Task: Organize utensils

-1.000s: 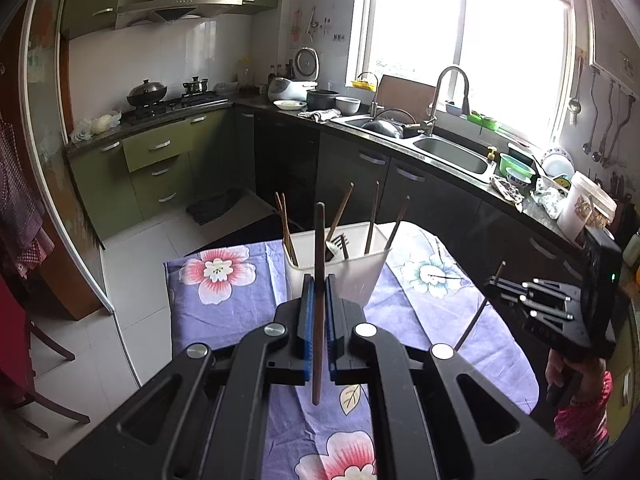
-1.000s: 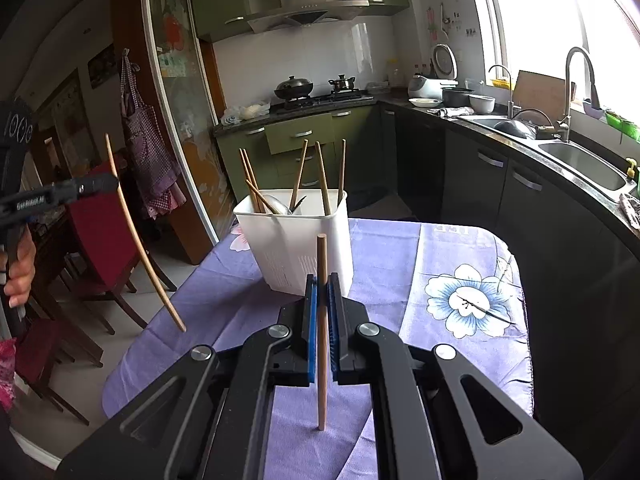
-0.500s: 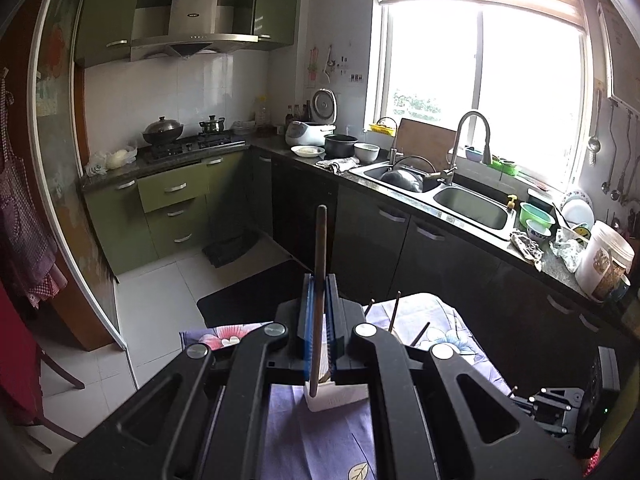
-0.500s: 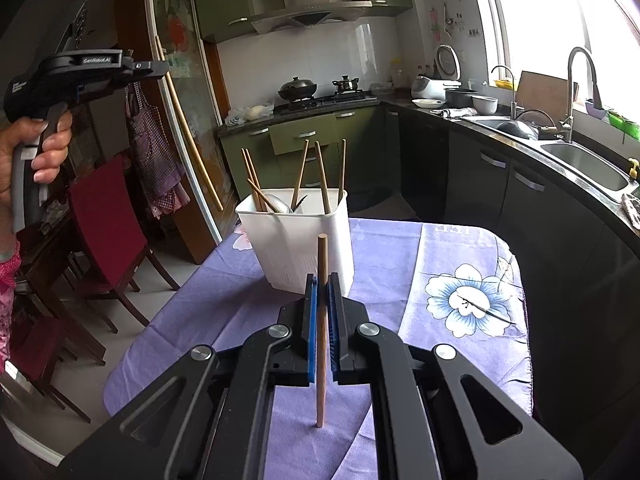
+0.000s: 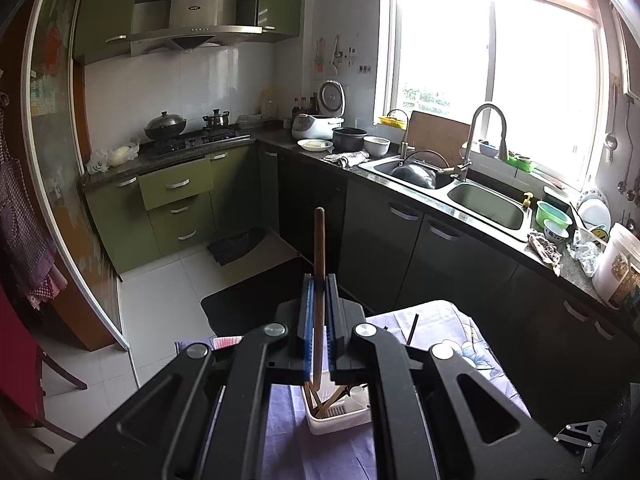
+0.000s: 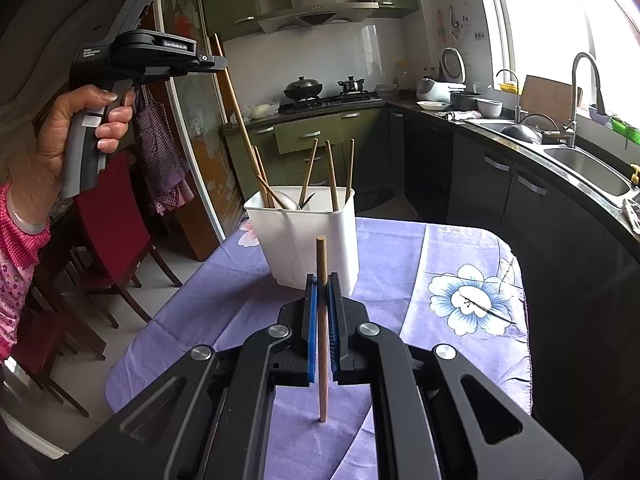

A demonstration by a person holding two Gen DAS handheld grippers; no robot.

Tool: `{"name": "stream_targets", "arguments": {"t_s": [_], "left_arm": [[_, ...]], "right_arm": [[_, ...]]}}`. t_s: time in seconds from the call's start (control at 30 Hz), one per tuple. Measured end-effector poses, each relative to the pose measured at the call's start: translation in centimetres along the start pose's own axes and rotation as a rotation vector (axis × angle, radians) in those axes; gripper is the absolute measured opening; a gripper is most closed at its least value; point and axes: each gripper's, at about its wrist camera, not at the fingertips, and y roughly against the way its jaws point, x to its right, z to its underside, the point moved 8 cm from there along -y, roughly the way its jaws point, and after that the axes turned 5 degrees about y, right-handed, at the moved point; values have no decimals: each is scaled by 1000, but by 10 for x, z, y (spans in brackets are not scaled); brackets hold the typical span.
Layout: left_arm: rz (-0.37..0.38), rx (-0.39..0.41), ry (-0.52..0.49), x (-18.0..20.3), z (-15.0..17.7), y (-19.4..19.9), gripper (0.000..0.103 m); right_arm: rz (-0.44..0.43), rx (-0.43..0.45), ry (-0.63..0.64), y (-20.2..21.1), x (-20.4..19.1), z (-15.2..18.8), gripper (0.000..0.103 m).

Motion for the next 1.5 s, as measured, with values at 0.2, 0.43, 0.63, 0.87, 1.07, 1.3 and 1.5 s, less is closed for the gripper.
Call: {"name": "stream_targets", "arguments": {"t_s": [0.2,0.43,0.63,0.87,1.07,1.3,1.5], "left_arm": [[3,-78,-23,4,33,-30,5],[7,-150,-33,-6,78,-50,11],[36,-161,-13,-18,111,-38,15],[79,-164,-25,-27,146,-4,18],[103,-132,-24,-33,168,21,32],[96,-81,2,-35,190,37,52],[89,-21,29,-33,210,50,79]], "right_arm": [[-18,49,0,9,-3,-32,6],[-36,229,-28,36,-6,-112,6],[41,365,-2,32,-14,-173,6],[136,339,35,-21,-15,-201,6],[143,226,12,-78,-2,-181,6],[123,127,14,-118,7,-143,18],[91,173,-25,-89,5,-101,30]]}}
